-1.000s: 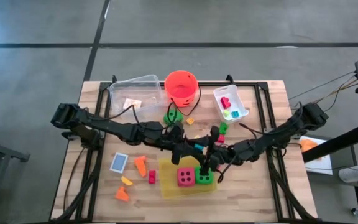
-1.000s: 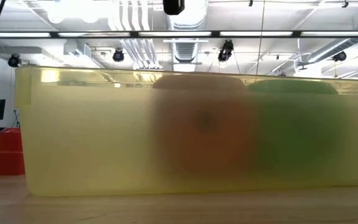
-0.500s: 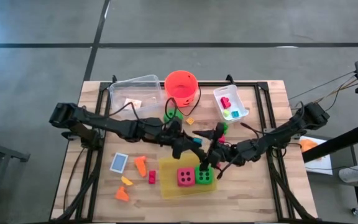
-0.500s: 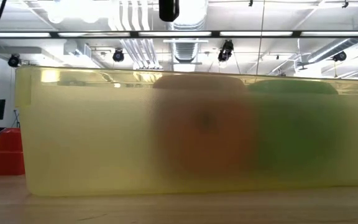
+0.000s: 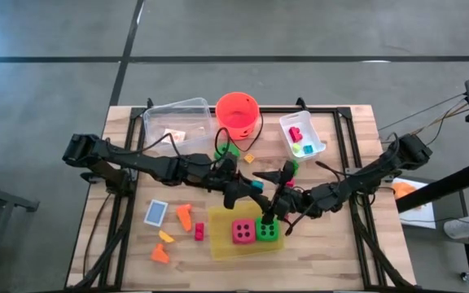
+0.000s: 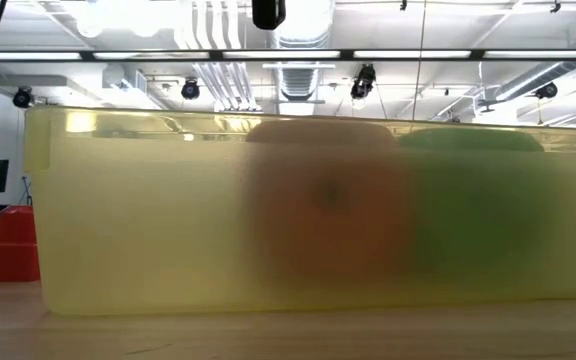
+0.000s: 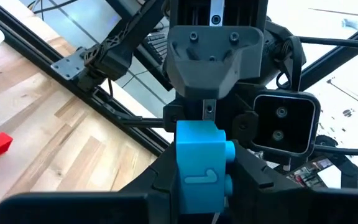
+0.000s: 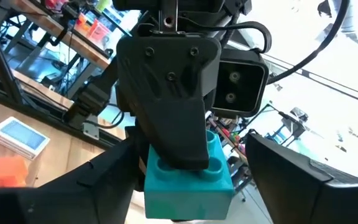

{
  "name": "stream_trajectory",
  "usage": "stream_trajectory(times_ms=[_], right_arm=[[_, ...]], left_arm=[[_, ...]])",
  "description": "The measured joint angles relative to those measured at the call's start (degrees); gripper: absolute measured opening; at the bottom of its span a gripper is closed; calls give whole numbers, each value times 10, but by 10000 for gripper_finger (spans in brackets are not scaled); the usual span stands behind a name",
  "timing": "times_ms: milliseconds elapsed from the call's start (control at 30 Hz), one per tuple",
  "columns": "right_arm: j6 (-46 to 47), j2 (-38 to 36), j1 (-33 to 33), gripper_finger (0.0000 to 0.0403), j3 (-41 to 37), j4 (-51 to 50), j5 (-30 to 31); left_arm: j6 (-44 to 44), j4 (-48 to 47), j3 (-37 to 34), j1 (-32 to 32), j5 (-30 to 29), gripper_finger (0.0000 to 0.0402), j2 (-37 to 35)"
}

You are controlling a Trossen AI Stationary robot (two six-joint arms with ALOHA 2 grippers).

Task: Pick & Place Toys
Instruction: Put the blue game piece into the white bin

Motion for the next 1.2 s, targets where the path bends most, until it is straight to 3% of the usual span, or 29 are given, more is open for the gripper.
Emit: stream_trajectory(times_ms=[333,500,867,1100,1200], right_arm=[[3,0,0,130,0,-2,-2],[1,0,4,131,0,-3,-2],[-2,0,7,131,0,-7,-4],[-4,0,11,131,0,-7,-4],[-3,0,13,131,0,-6,-2]], left_arm=[[3,0,0,3,0,80,0],[7,-1,0,3,0,82,-1],[-25,-3,0,1,-22,275,-1],[-28,-11,-1,-3,-17,330,-1],[-38,-27,-1,-6,17,341,-1]])
